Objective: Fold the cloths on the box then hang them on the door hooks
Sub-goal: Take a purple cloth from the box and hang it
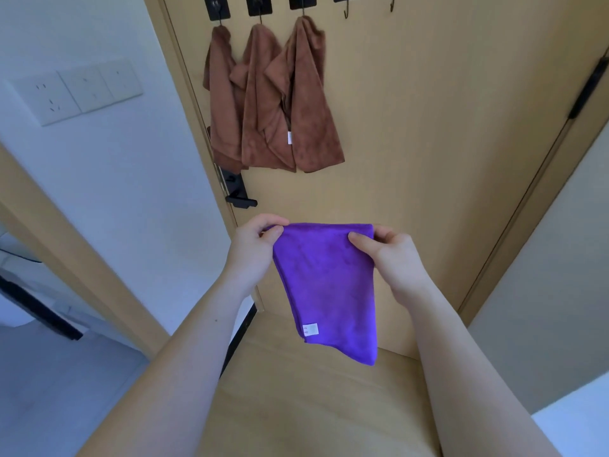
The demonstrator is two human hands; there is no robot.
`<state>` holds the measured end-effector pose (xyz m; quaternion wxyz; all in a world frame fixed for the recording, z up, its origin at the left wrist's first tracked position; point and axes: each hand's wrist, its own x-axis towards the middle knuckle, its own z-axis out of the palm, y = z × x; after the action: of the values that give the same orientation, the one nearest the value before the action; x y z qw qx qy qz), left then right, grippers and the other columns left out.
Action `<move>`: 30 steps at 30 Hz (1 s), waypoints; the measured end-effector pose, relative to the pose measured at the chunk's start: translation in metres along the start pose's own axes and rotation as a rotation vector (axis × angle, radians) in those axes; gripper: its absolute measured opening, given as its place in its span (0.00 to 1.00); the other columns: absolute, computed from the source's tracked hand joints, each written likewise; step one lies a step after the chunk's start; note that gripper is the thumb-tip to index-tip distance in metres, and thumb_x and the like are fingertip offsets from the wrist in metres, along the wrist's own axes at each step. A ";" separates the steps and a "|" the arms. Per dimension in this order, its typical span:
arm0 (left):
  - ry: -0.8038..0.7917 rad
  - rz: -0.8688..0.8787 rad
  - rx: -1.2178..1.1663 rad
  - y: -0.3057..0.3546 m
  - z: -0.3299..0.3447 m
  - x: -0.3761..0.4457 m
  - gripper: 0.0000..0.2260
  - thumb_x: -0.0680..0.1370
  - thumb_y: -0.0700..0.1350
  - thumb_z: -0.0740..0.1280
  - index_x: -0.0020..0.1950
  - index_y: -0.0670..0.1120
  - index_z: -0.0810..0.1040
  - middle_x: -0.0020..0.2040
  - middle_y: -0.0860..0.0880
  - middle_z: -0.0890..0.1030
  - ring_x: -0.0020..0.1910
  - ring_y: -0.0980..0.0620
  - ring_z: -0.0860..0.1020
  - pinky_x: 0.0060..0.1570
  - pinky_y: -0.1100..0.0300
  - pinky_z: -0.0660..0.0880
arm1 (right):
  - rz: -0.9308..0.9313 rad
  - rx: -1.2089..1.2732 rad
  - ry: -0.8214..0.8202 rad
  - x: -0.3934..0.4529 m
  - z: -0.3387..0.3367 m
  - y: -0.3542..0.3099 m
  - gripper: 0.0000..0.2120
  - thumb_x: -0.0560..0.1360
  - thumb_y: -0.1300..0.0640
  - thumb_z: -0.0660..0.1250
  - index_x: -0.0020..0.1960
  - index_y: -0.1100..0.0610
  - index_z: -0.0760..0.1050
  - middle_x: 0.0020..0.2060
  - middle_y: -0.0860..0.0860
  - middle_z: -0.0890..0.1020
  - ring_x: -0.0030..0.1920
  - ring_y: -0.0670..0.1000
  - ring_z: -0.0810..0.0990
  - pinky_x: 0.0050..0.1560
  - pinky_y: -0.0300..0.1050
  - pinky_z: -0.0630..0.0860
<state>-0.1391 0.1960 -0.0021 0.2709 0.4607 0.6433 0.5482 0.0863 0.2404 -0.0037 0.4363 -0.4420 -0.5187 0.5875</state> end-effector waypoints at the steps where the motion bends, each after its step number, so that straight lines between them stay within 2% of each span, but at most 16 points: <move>1: 0.006 0.019 -0.002 0.001 0.000 0.008 0.17 0.83 0.39 0.63 0.45 0.59 0.84 0.49 0.56 0.84 0.53 0.52 0.80 0.53 0.55 0.77 | 0.001 0.007 0.006 0.006 0.005 -0.003 0.04 0.78 0.60 0.72 0.51 0.59 0.85 0.45 0.52 0.89 0.42 0.46 0.86 0.41 0.36 0.81; 3: 0.019 0.047 -0.014 0.003 0.000 0.023 0.15 0.83 0.38 0.63 0.47 0.57 0.83 0.51 0.54 0.83 0.54 0.52 0.80 0.51 0.61 0.74 | -0.007 0.025 0.020 0.017 0.012 -0.010 0.05 0.78 0.59 0.72 0.52 0.59 0.85 0.46 0.54 0.88 0.43 0.47 0.86 0.43 0.38 0.82; 6: 0.023 0.072 -0.030 0.007 0.001 0.046 0.15 0.83 0.39 0.63 0.47 0.57 0.83 0.52 0.54 0.83 0.55 0.53 0.79 0.52 0.62 0.74 | -0.045 0.031 0.032 0.036 0.020 -0.021 0.05 0.78 0.59 0.72 0.52 0.59 0.85 0.48 0.54 0.88 0.46 0.49 0.87 0.47 0.41 0.83; 9: 0.004 0.092 -0.014 0.009 0.002 0.069 0.16 0.83 0.38 0.62 0.47 0.58 0.82 0.52 0.56 0.83 0.55 0.54 0.79 0.52 0.63 0.73 | -0.079 0.043 0.041 0.057 0.027 -0.031 0.05 0.78 0.60 0.72 0.51 0.59 0.85 0.47 0.54 0.88 0.45 0.49 0.87 0.44 0.39 0.82; 15: -0.040 0.123 0.032 0.020 0.011 0.119 0.18 0.82 0.35 0.60 0.49 0.57 0.80 0.50 0.59 0.82 0.51 0.60 0.79 0.47 0.75 0.72 | -0.126 0.063 0.061 0.103 0.033 -0.049 0.04 0.78 0.60 0.73 0.50 0.59 0.85 0.47 0.55 0.88 0.44 0.48 0.86 0.43 0.38 0.82; 18: -0.053 0.170 0.077 0.029 0.018 0.150 0.18 0.81 0.34 0.59 0.51 0.54 0.83 0.49 0.59 0.83 0.50 0.63 0.79 0.49 0.73 0.73 | -0.154 0.081 0.064 0.133 0.033 -0.059 0.03 0.77 0.60 0.73 0.49 0.58 0.85 0.44 0.53 0.88 0.43 0.47 0.86 0.42 0.38 0.81; 21: -0.063 0.197 0.108 0.041 0.026 0.179 0.18 0.81 0.33 0.59 0.51 0.53 0.82 0.50 0.59 0.83 0.48 0.68 0.78 0.47 0.76 0.70 | -0.177 0.086 0.060 0.163 0.031 -0.075 0.03 0.77 0.61 0.73 0.49 0.58 0.85 0.43 0.52 0.88 0.41 0.47 0.86 0.39 0.37 0.80; 25: -0.131 0.229 0.193 0.063 0.042 0.219 0.18 0.81 0.32 0.57 0.55 0.51 0.82 0.55 0.55 0.84 0.54 0.60 0.80 0.51 0.74 0.71 | -0.219 0.075 0.053 0.201 0.028 -0.096 0.03 0.77 0.60 0.74 0.49 0.59 0.85 0.43 0.53 0.88 0.42 0.47 0.85 0.40 0.38 0.80; 27: -0.179 0.263 0.193 0.078 0.052 0.235 0.17 0.80 0.33 0.58 0.58 0.49 0.82 0.56 0.55 0.83 0.56 0.61 0.80 0.53 0.71 0.72 | -0.239 0.071 0.050 0.219 0.025 -0.107 0.03 0.77 0.59 0.74 0.49 0.58 0.85 0.44 0.54 0.88 0.43 0.49 0.85 0.43 0.42 0.81; 30: -0.207 0.338 0.199 0.101 0.069 0.252 0.12 0.81 0.40 0.65 0.61 0.53 0.81 0.59 0.57 0.81 0.58 0.66 0.78 0.59 0.72 0.71 | -0.270 0.087 0.058 0.243 0.019 -0.122 0.02 0.77 0.60 0.74 0.48 0.57 0.85 0.45 0.56 0.88 0.44 0.52 0.86 0.49 0.50 0.81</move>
<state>-0.1585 0.4493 0.1159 0.1931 0.6404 0.5765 0.4693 0.0188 0.4825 0.1030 0.5452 -0.3657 -0.5345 0.5323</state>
